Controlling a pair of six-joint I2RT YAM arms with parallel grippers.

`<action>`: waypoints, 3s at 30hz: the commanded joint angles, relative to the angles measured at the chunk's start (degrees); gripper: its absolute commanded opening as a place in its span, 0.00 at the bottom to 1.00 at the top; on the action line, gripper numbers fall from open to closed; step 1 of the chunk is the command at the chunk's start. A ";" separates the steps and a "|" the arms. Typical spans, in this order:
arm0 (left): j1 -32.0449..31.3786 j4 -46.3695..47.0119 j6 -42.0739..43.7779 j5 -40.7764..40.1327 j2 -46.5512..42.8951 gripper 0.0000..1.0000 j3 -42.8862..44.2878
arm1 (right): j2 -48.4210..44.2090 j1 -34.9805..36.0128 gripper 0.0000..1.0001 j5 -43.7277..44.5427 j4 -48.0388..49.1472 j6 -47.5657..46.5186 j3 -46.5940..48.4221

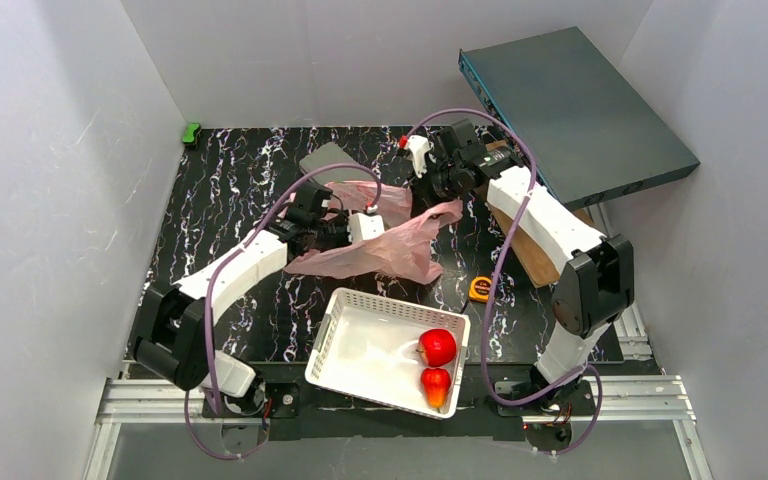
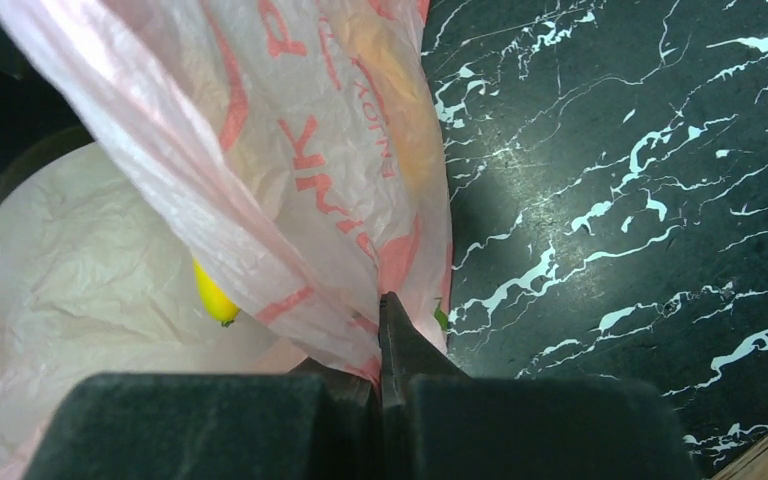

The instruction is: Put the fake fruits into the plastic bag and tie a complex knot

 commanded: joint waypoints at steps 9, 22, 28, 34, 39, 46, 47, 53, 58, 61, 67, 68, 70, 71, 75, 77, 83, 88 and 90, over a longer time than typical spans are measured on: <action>1.25 -0.09 9.23 4.01 8.07 0.34 5.43 | 5.22 -1.86 0.01 1.64 1.75 -1.35 3.89; 5.62 -13.84 -2.30 14.69 5.00 0.80 21.46 | 5.15 -2.16 0.01 1.62 2.19 -0.45 4.24; 11.17 -13.04 -13.15 28.40 2.75 0.82 33.53 | 5.13 -2.17 0.01 1.52 2.37 -0.02 4.54; 8.80 -17.60 2.54 43.25 -4.70 0.90 27.15 | 5.90 -2.14 0.01 1.43 2.27 -0.32 5.58; -3.75 -31.88 25.97 38.64 -8.09 0.85 20.17 | 6.18 -2.15 0.01 1.36 2.07 -0.32 5.95; -20.03 -25.89 28.55 27.60 -2.13 0.79 13.13 | 6.13 -2.04 0.01 1.50 2.14 -0.52 5.14; -21.65 -24.28 28.81 26.29 -1.13 0.79 12.25 | 6.03 -1.96 0.01 1.53 2.08 -0.65 5.00; -29.08 -16.90 28.96 21.33 4.62 0.87 9.61 | 5.83 -1.91 0.01 1.52 2.38 -1.14 4.05; -33.00 -11.84 28.42 18.86 8.57 0.90 8.36 | 5.36 -1.82 0.01 1.36 2.69 -1.49 3.09; -34.85 -10.39 28.36 18.55 10.80 0.94 7.67 | 4.92 -1.64 0.01 1.43 3.09 -1.43 1.98; -36.43 -8.66 30.33 16.95 14.97 0.93 6.65 | 3.84 -1.49 0.01 1.83 3.10 -1.86 0.69; -36.58 -8.37 30.38 16.88 15.54 0.92 6.60 | 3.77 -1.47 0.01 1.90 3.17 -1.86 0.60; -36.84 -7.82 30.28 16.50 16.86 0.93 6.52 | 3.57 -1.32 0.01 2.05 3.28 -1.87 0.39; -36.96 -7.53 30.22 16.13 17.57 0.92 6.56 | 3.48 -1.23 0.01 2.18 3.26 -1.93 0.31; -37.16 -7.21 30.12 14.52 19.79 0.89 5.97 | 3.13 -1.04 0.01 2.32 3.22 -2.32 -0.11; -37.16 -7.06 30.01 13.30 19.66 0.83 4.99 | 3.01 -1.05 0.01 2.28 3.41 -2.37 -0.36; -34.59 -7.99 23.54 15.67 11.98 0.49 3.48 | 2.63 -1.03 0.01 2.23 3.46 -2.63 -0.51; -32.67 -11.65 20.19 20.06 1.50 0.42 3.34 | 2.66 -1.10 0.01 1.44 3.22 -2.70 -0.78; -32.00 -13.93 19.31 20.96 -2.32 0.41 4.20 | 2.75 -1.06 0.01 1.19 3.10 -2.72 -0.75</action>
